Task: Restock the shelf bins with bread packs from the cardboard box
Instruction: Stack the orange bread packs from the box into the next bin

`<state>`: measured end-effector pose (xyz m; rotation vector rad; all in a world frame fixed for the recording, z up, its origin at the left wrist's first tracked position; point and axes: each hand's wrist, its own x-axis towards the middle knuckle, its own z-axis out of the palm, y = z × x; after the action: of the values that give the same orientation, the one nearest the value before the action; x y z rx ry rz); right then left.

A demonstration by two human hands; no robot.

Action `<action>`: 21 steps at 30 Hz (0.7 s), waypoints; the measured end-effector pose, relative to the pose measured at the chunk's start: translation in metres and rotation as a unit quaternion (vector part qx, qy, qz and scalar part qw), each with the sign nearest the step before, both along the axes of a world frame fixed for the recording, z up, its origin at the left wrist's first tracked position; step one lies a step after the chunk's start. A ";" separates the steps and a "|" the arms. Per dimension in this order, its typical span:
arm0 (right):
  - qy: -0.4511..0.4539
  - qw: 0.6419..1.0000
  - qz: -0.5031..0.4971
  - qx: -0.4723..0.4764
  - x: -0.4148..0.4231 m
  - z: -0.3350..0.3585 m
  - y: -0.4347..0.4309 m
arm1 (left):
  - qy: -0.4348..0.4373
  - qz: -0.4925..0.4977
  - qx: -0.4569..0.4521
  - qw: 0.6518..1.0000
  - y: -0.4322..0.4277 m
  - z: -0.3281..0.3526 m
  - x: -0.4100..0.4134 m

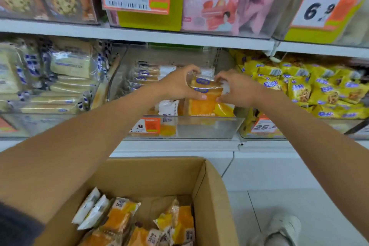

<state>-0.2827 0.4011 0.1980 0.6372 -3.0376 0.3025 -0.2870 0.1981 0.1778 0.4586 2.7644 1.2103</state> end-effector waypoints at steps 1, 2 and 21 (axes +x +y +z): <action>-0.014 1.000 0.005 0.014 0.000 -0.001 -0.001 | -0.008 -0.009 -0.039 0.999 0.000 -0.001 -0.002; -0.040 0.999 0.016 0.017 0.000 -0.003 -0.003 | -0.006 -0.019 -0.092 0.996 -0.002 -0.002 -0.002; -0.189 0.981 -0.025 -0.022 0.002 -0.042 -0.009 | 0.001 -0.086 -0.247 0.965 -0.039 -0.027 0.015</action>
<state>-0.2806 0.3917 0.1558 0.5561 -3.3872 0.5450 -0.2718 0.1596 0.1505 0.6229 2.8103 0.4551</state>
